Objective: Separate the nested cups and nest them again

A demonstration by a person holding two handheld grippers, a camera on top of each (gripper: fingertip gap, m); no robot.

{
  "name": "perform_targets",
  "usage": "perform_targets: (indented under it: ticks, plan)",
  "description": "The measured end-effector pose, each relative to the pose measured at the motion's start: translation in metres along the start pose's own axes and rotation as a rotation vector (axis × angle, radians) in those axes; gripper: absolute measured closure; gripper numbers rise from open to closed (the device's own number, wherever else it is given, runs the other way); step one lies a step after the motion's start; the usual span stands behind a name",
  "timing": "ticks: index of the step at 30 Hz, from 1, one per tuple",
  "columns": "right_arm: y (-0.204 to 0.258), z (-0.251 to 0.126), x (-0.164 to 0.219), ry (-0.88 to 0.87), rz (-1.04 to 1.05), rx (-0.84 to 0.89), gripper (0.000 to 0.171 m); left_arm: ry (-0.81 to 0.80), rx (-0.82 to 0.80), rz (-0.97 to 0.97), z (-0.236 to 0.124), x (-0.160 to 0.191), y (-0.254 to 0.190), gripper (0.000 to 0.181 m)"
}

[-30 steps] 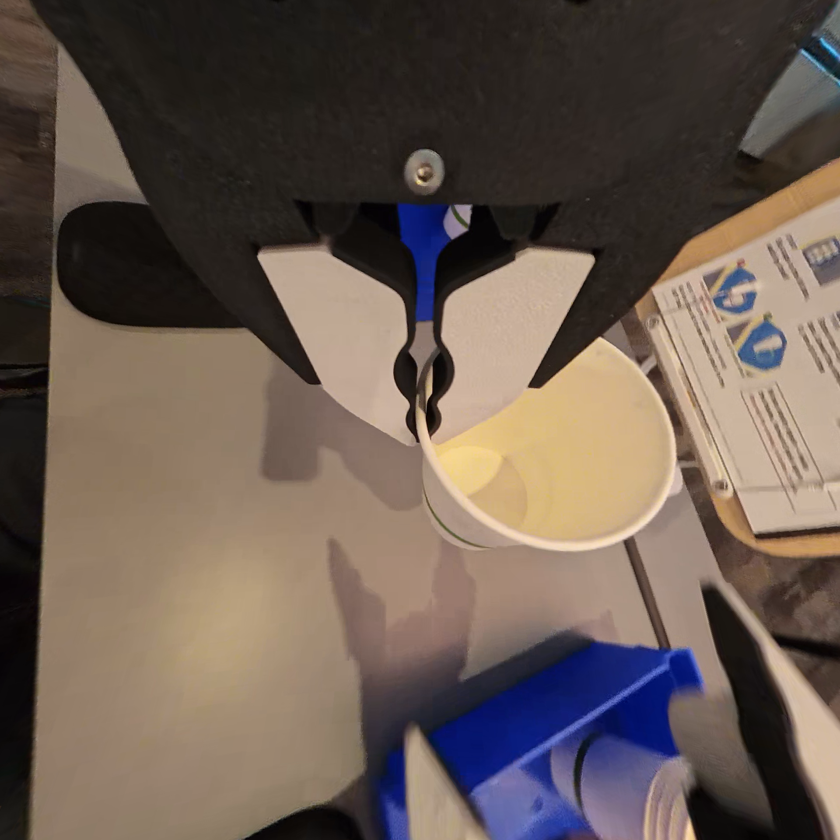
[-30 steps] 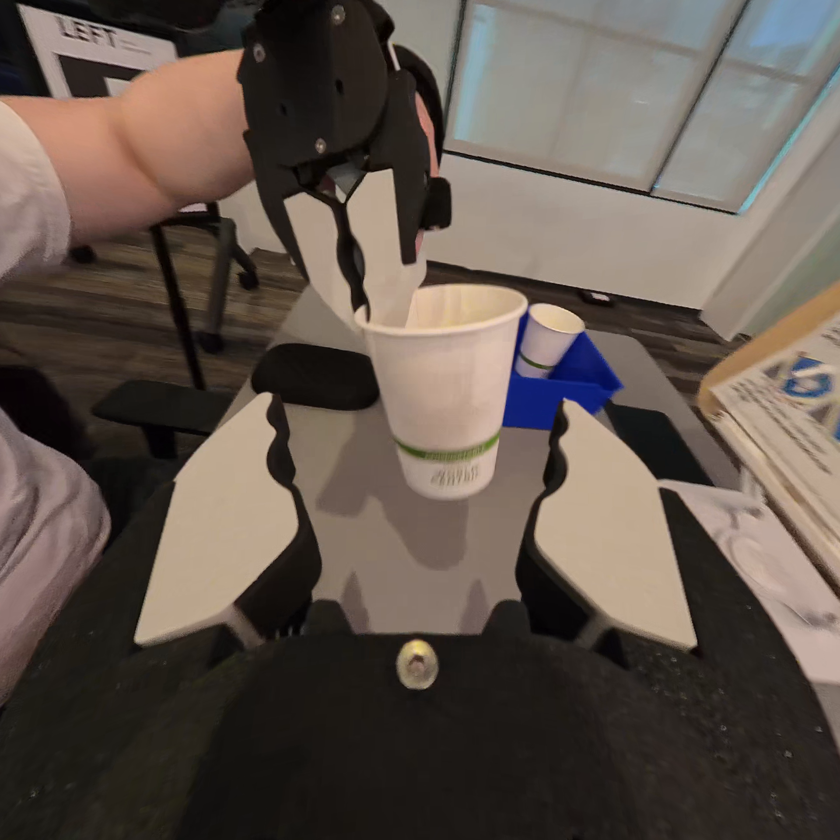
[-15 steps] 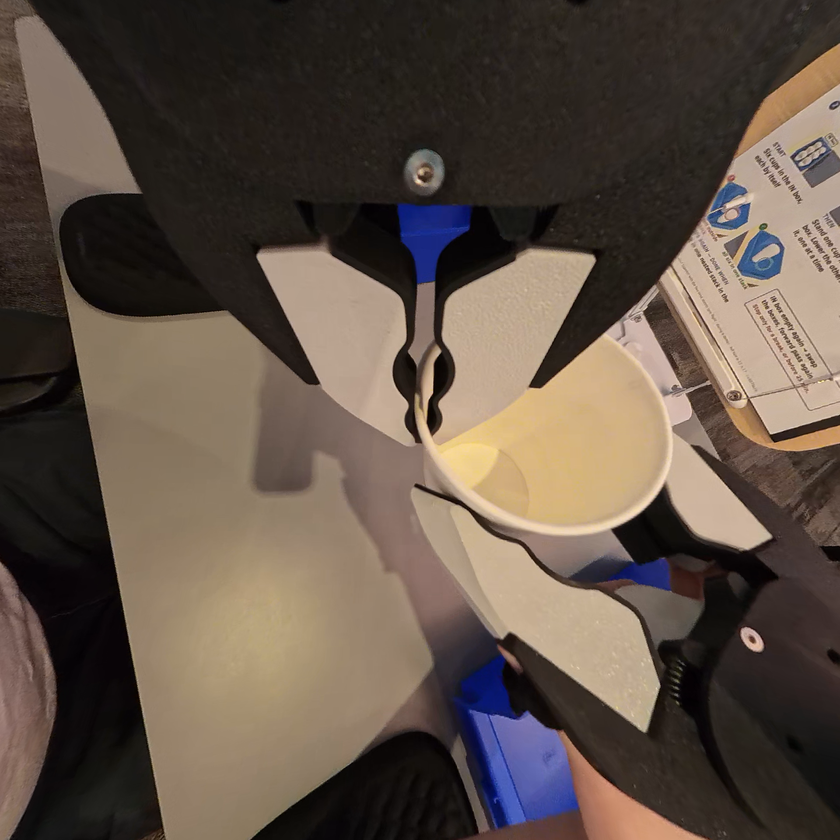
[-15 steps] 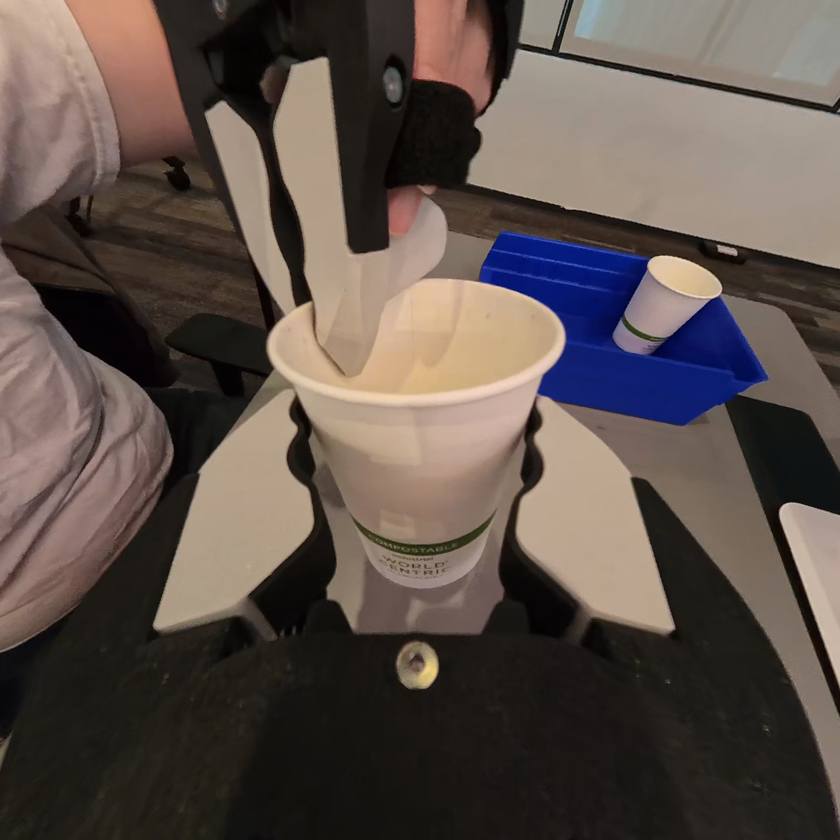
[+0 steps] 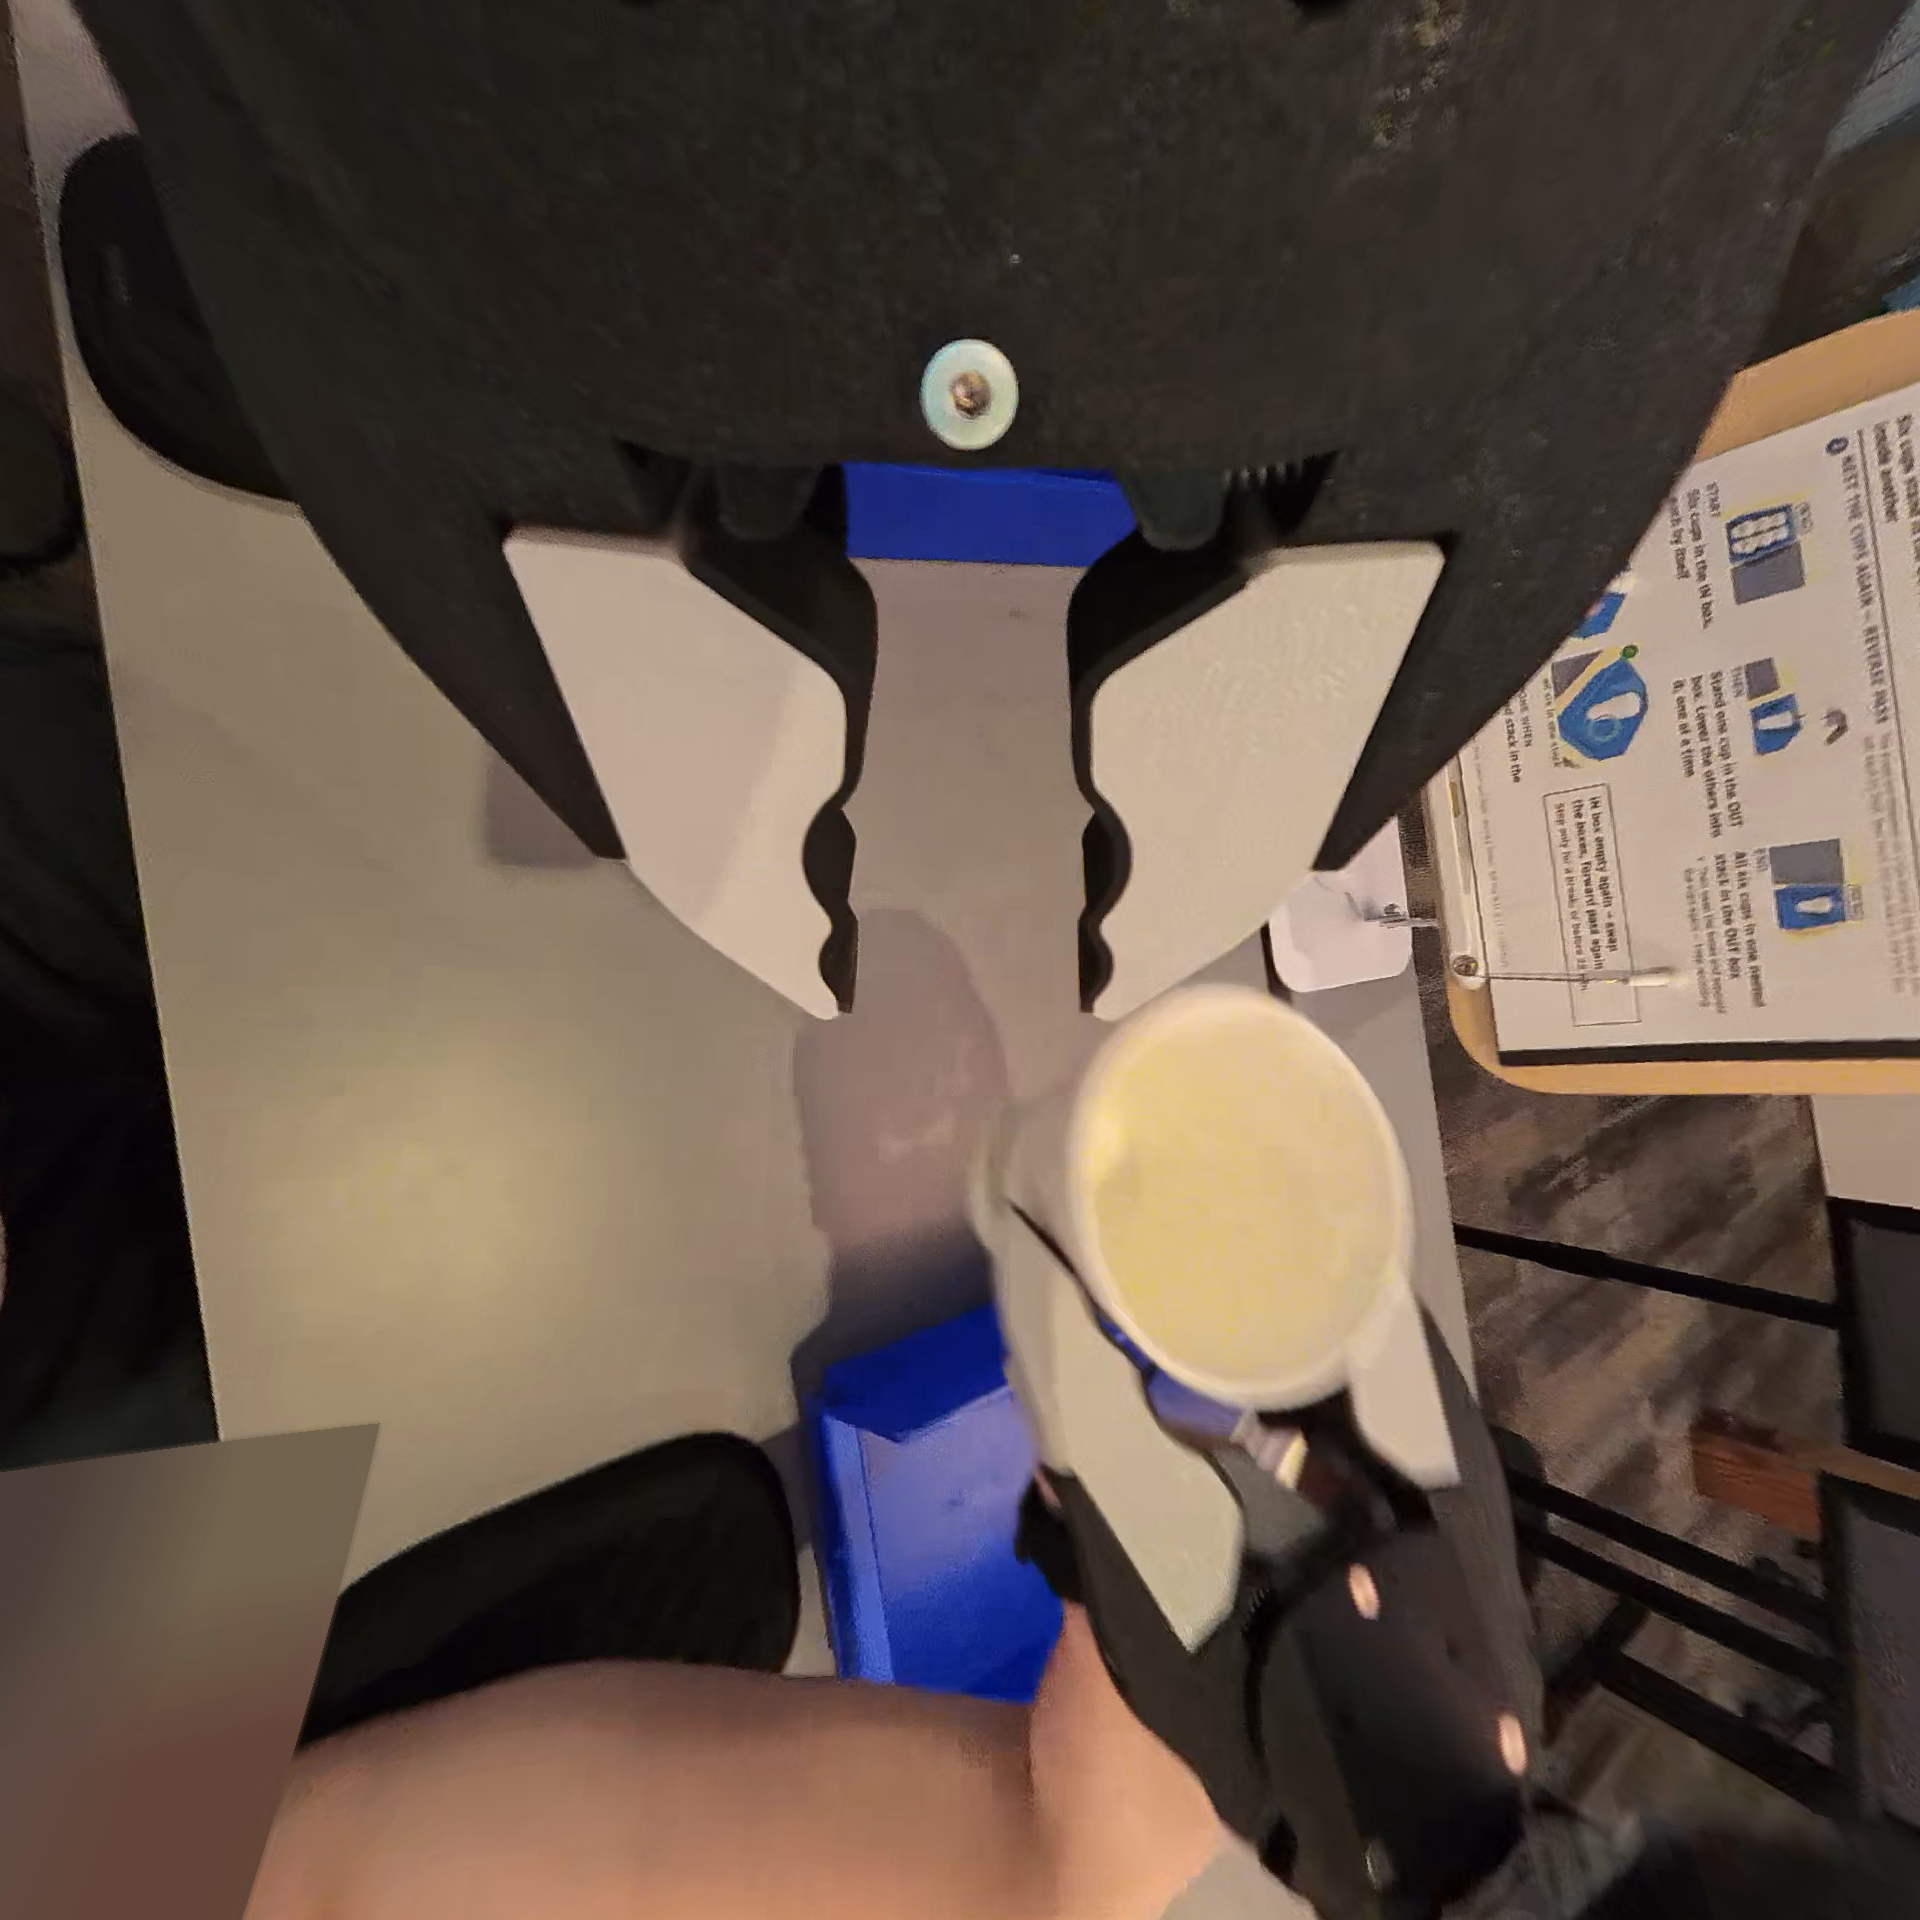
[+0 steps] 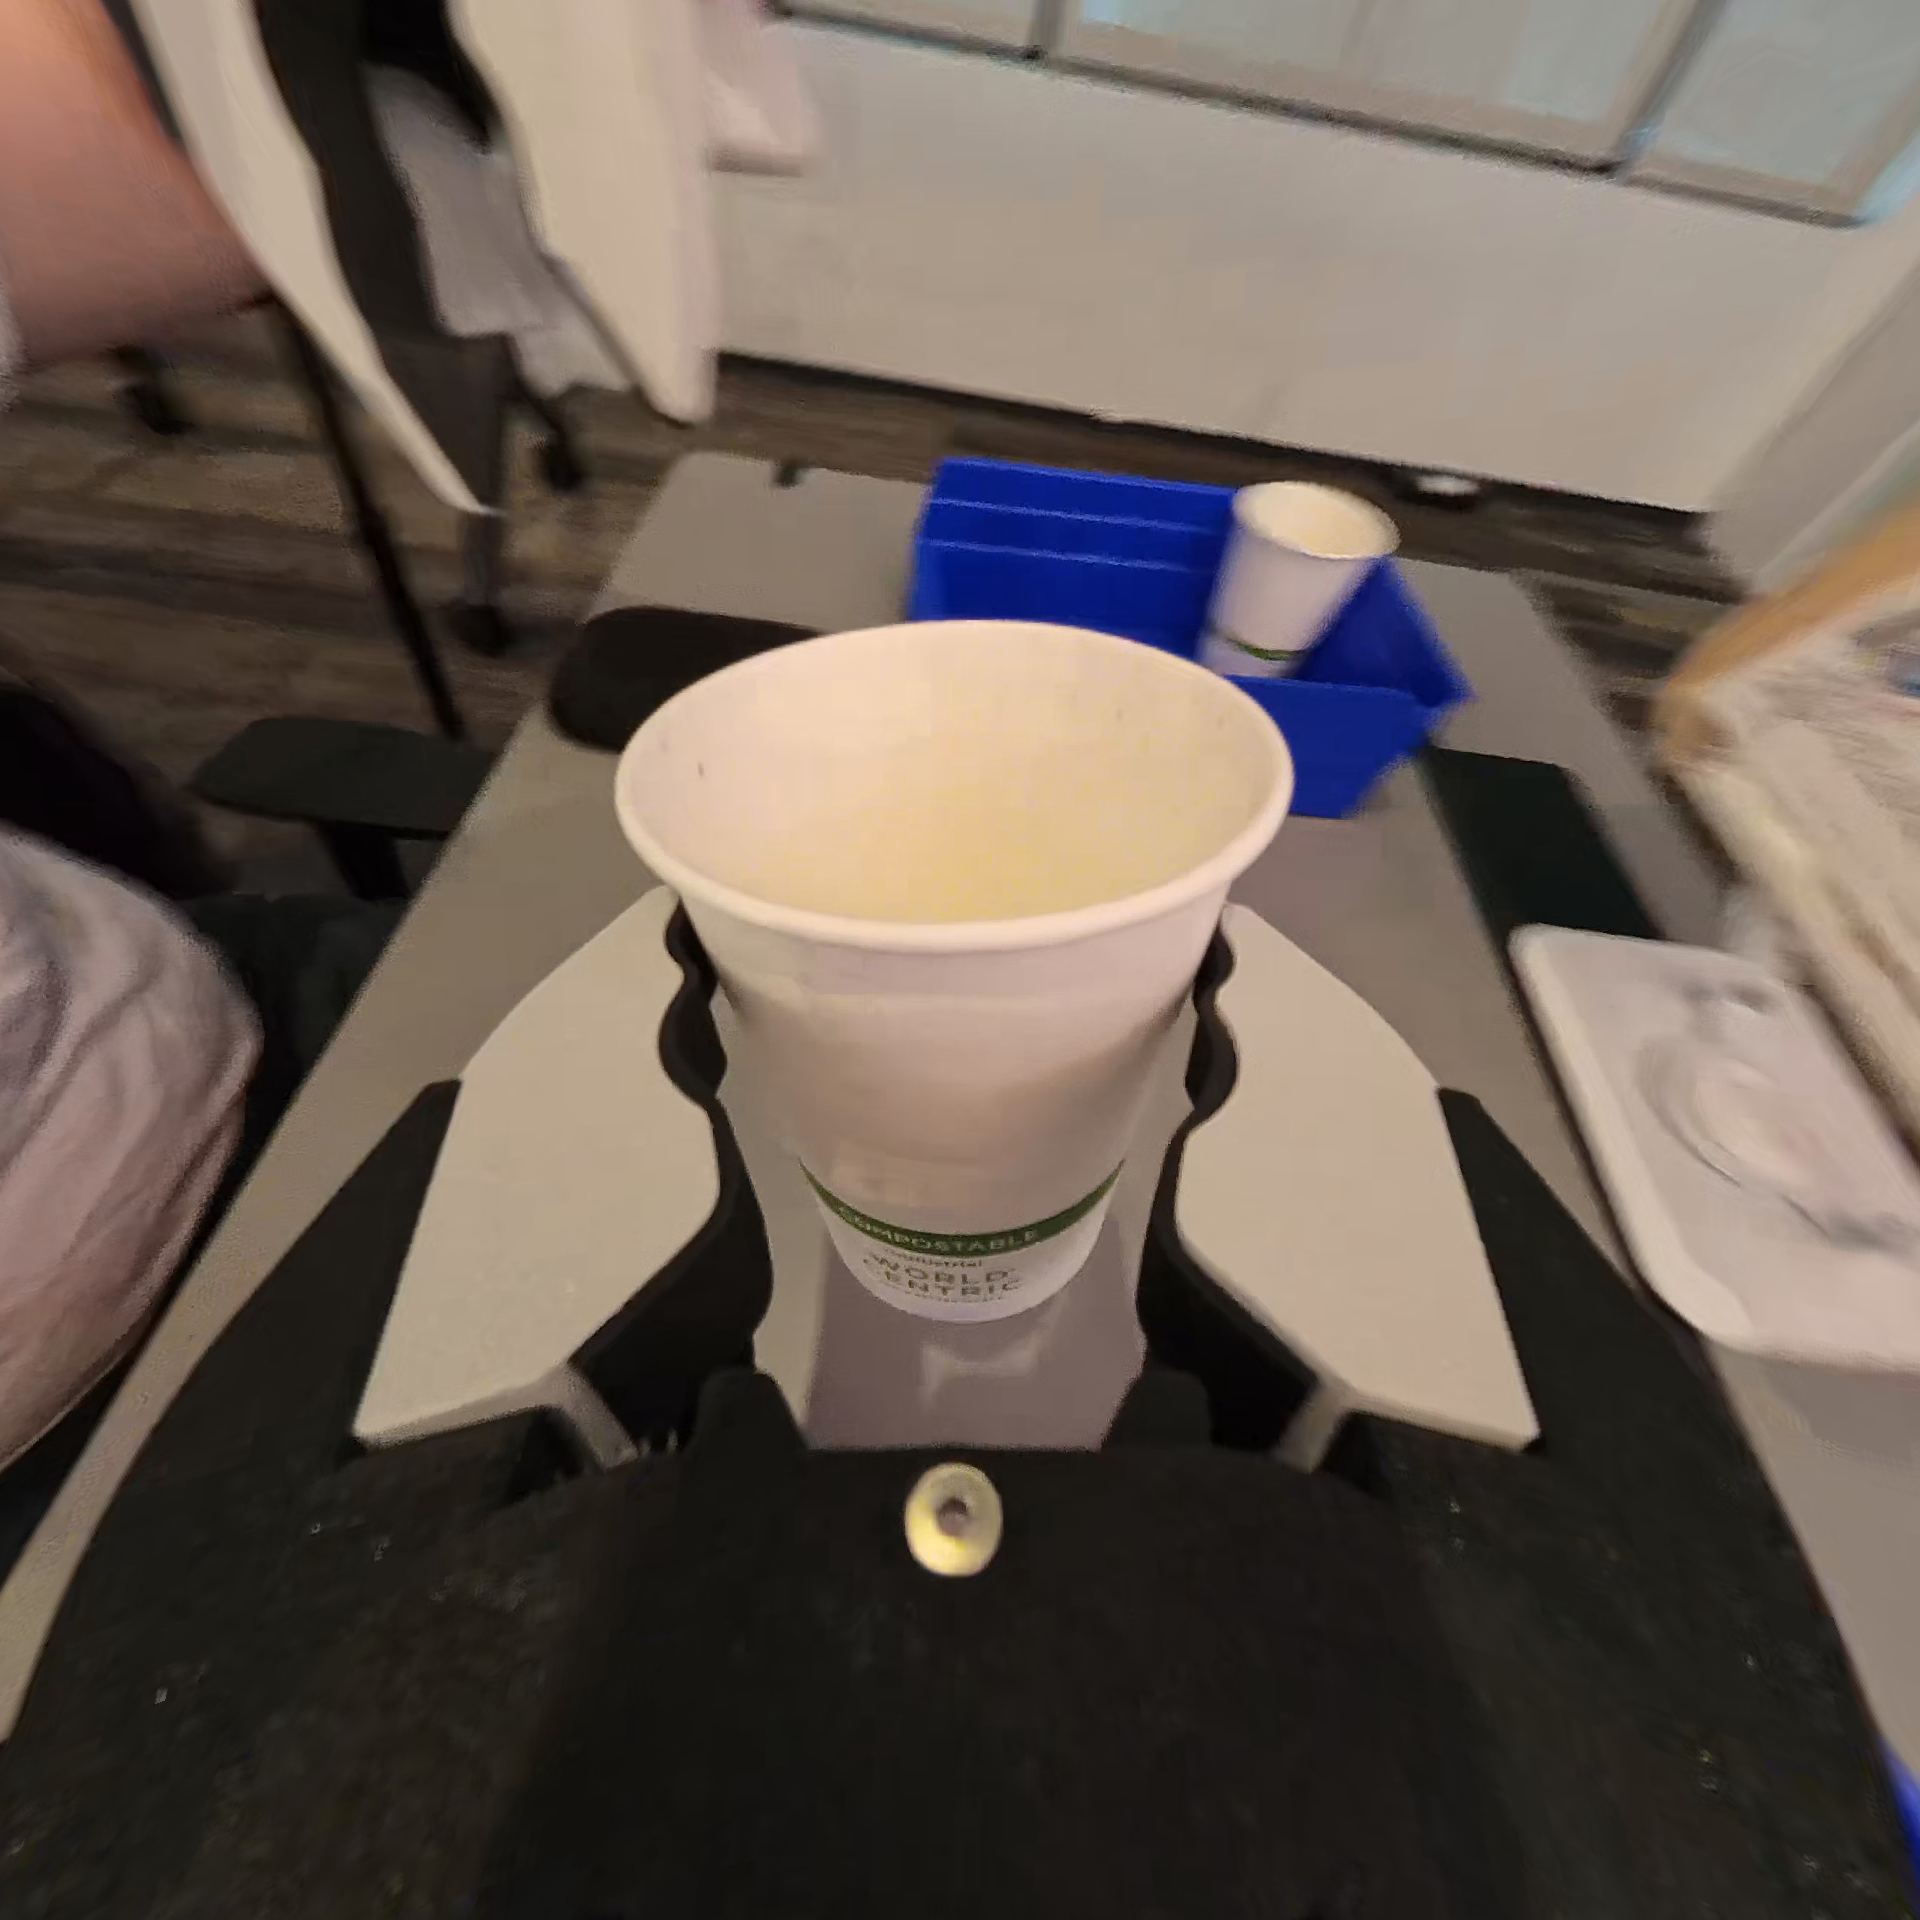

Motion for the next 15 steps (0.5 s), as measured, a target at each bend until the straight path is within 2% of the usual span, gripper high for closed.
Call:
perform_targets:
  ticks: [2, 4, 7, 10, 15]
  plan:
    - [-0.039, -0.05, -0.001, -0.088, 0.052, 0.221, 0.083, 0.004, -0.017, -0.017, -0.007, 0.006, -0.001, 0.141]
    - [-0.081, -0.11, 0.0, -0.249, 0.104, 0.486, 0.083, 0.026, -0.021, -0.023, -0.009, 0.015, -0.005, 0.141]
    - [-0.121, -0.176, 0.023, -0.427, 0.195, 0.729, 0.084, 0.058, -0.018, -0.023, -0.009, 0.026, -0.012, 0.142]
    - [-0.145, -0.2, 0.054, -0.432, 0.244, 0.876, 0.084, 0.058, -0.015, -0.026, -0.008, 0.029, -0.015, 0.142]
    - [-0.158, -0.197, 0.08, -0.399, 0.325, 0.871, 0.083, 0.06, 0.001, -0.016, -0.005, 0.031, -0.019, 0.143]
Point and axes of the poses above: each gripper's, where its closed fingertips meet, z out along the fingers, x out of its underside, y = z × x across the jaws, the point moved 1 cm from there along -z, back along the fingers, and after that the axes turned 7 degrees about z, right-handed, at the moved point
